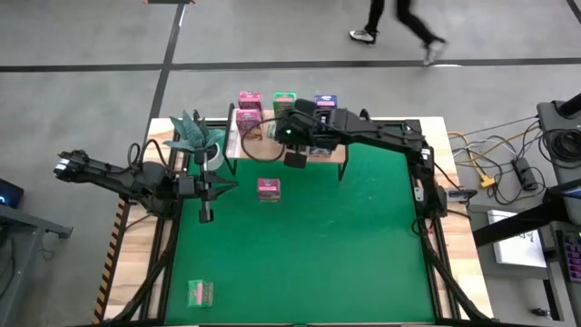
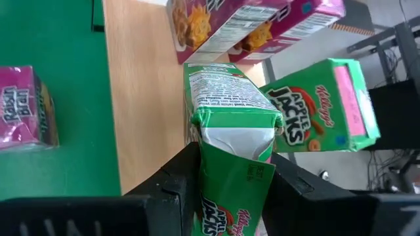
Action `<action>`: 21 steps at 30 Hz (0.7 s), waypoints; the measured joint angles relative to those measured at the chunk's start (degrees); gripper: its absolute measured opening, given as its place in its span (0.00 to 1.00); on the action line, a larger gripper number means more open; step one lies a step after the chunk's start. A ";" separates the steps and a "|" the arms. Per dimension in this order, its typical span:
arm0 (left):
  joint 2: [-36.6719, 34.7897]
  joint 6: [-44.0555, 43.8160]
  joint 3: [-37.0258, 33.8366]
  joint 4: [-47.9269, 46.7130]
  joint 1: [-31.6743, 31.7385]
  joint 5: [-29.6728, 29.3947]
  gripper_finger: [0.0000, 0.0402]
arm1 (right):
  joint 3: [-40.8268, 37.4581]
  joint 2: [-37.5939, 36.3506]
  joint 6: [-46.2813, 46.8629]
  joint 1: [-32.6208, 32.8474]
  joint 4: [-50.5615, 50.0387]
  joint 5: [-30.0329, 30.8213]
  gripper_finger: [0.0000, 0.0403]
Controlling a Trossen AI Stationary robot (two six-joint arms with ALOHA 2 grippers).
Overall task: Stack cereal on shelf
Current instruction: Put the right green cereal box on the shelf aligned with the other green cereal box
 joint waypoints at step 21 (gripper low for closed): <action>0.01 0.20 0.00 0.10 0.00 0.00 0.00 | 0.00 0.53 -1.01 0.07 0.53 0.07 0.51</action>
